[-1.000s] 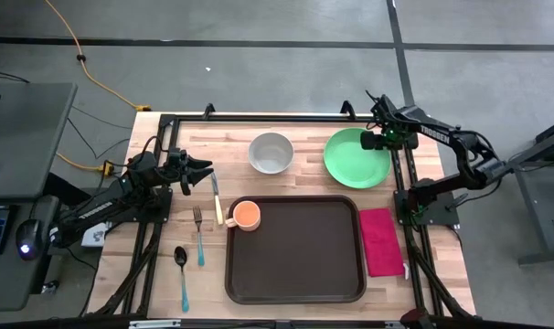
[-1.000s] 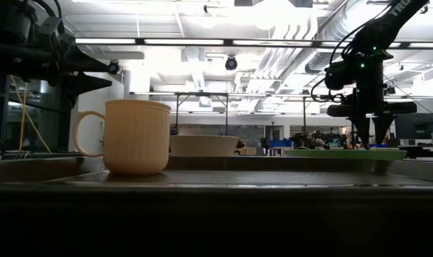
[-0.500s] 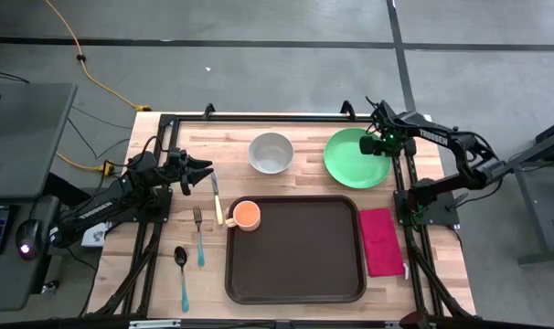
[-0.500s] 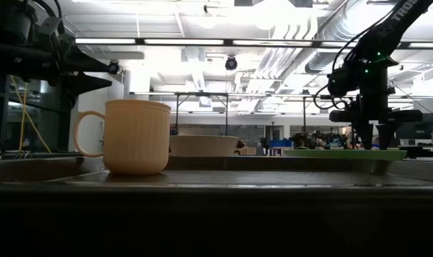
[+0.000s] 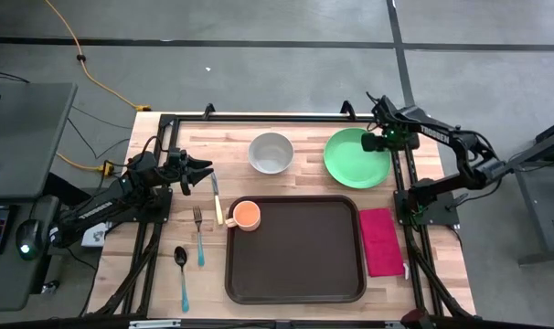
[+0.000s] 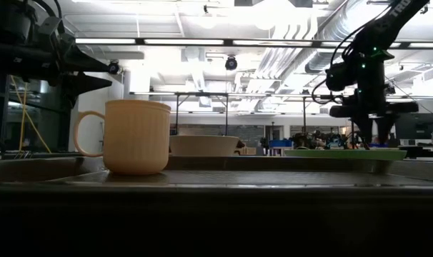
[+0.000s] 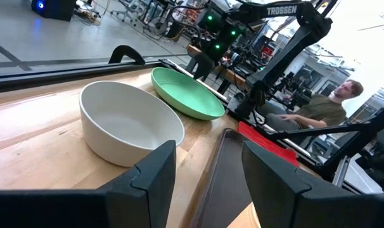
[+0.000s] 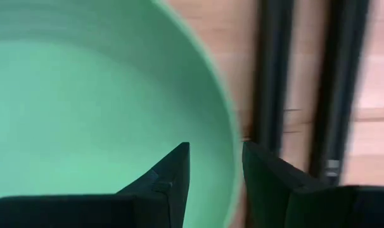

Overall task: Set up tray
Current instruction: Put the green plate on the black tray

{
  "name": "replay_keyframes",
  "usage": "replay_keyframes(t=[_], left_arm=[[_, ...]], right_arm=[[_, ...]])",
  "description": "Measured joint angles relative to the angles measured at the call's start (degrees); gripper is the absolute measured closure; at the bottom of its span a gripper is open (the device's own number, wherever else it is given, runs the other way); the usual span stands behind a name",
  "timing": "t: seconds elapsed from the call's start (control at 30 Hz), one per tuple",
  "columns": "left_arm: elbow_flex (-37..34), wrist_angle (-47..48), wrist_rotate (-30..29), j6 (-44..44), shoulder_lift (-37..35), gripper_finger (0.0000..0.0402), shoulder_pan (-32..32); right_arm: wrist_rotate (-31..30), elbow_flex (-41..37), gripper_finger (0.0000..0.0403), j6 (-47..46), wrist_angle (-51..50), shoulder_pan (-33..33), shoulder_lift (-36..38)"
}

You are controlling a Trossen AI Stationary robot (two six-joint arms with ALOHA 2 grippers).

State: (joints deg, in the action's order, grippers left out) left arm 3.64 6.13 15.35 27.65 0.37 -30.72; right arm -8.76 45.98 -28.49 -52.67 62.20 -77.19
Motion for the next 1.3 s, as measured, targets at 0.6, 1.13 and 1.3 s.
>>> replay_keyframes(t=[0.6, 1.13, 1.3], left_arm=[[0.0, 0.0, -1.13, 0.02, 0.01, 0.019, 0.0], [0.0, -0.02, -1.13, 1.13, 0.01, 0.019, 0.0], [0.0, -0.02, -1.11, 1.13, 0.0, 0.019, -0.02]], right_arm=[[0.28, 0.02, 0.0279, -1.7, -1.3, 0.1, -8.56], [3.14, 0.04, 0.0359, -1.92, 1.52, 0.1, -9.44], [4.17, 0.22, 0.0395, -1.0, 1.39, 0.1, -9.31]])
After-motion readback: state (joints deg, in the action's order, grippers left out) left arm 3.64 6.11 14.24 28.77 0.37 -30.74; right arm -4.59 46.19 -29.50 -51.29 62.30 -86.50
